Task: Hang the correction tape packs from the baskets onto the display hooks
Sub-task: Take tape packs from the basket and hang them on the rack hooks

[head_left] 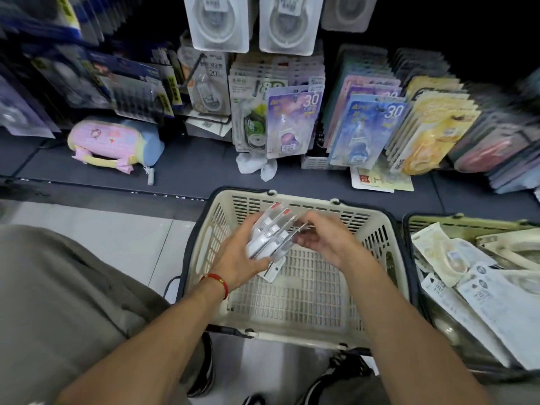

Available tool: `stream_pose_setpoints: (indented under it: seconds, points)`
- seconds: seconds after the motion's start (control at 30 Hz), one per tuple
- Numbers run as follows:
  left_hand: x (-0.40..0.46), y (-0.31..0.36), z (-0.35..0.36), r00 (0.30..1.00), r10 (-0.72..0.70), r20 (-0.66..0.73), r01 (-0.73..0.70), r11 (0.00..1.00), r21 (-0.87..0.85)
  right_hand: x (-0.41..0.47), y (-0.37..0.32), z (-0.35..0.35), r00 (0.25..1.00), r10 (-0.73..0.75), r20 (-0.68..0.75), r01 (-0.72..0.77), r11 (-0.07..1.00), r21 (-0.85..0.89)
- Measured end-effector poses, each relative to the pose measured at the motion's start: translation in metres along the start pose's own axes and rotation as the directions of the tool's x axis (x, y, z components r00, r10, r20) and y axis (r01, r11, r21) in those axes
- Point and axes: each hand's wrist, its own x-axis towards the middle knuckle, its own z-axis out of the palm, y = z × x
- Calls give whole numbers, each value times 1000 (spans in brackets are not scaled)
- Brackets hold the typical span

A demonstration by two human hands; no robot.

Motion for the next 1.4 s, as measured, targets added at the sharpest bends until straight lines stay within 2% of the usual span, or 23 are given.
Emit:
stream_pose_setpoints:
  seconds: [0.1, 0.23, 0.33, 0.4, 0.5, 0.57, 0.63, 0.7, 0.73, 0.8, 0.83, 0.87, 0.9, 1.0, 1.13, 1.23, 1.37, 1.4]
  points:
    - [-4, 1, -3, 999, -7, 36, 8, 999, -48, -6, -1, 3, 996, 85, -21, -82, 987, 136]
    - [-4, 4, -9, 1000, 1, 4, -1, 999, -34, -5, 3, 8, 982, 190, 11, -186, 947, 261]
    - [-3, 0, -12, 1000, -26, 8, 26, 997, -71, 1, 11, 7, 977, 201, 64, -211, 924, 319]
    - [-3, -5, -12, 999, -39, 30, 42, 993, -108, 7, 14, 5, 975, 205, 91, -223, 929, 296]
    - [-3, -11, -8, 996, -89, -6, 86, 977, -194, 18, 19, -1, 962, 246, 118, -257, 963, 80]
    - [-1, -16, -6, 982, -179, -57, 153, 939, -308, 29, 24, -4, 951, 284, 122, -282, 959, -38]
    - [2, -22, -5, 947, -310, -82, 240, 855, -460, 42, 34, -4, 960, 274, 59, -264, 955, -136]
    - [4, -27, -6, 913, -402, -75, 289, 763, -579, 57, 54, -3, 969, 230, -86, -245, 911, -332]
    - [5, -28, -7, 902, -426, -69, 296, 727, -619, 64, 68, -3, 971, 180, -155, -233, 852, -469]
    - [6, -28, -11, 890, -450, -70, 292, 681, -671, 80, 97, 0, 982, 58, -182, -179, 621, -763]
    - [6, -27, -14, 886, -457, -76, 287, 670, -684, 84, 109, 3, 988, 35, -148, -146, 501, -853]
    - [6, -27, -18, 884, -460, -80, 284, 667, -689, 88, 119, 8, 993, 29, -112, -114, 425, -898]
    - [6, -27, -22, 884, -460, -86, 283, 671, -685, 92, 128, 12, 996, 17, -83, -83, 397, -914]
    - [4, -27, -31, 874, -474, -106, 299, 698, -651, 100, 146, 18, 996, -59, -60, -27, 445, -895]
    - [2, -28, -30, 877, -467, -111, 317, 738, -596, 96, 142, 15, 996, 35, -85, -88, 624, -776]
    - [3, -25, -26, 891, -444, -92, 316, 754, -576, 82, 110, 2, 994, 4, -107, -75, 734, -675]
    - [5, -12, -19, 916, -389, -94, 268, 772, -576, 47, 41, -27, 997, -82, -7, 45, 615, -787]
    - [5, -8, -17, 926, -364, -101, 248, 786, -566, 36, 21, -34, 995, -104, 12, 75, 621, -780]
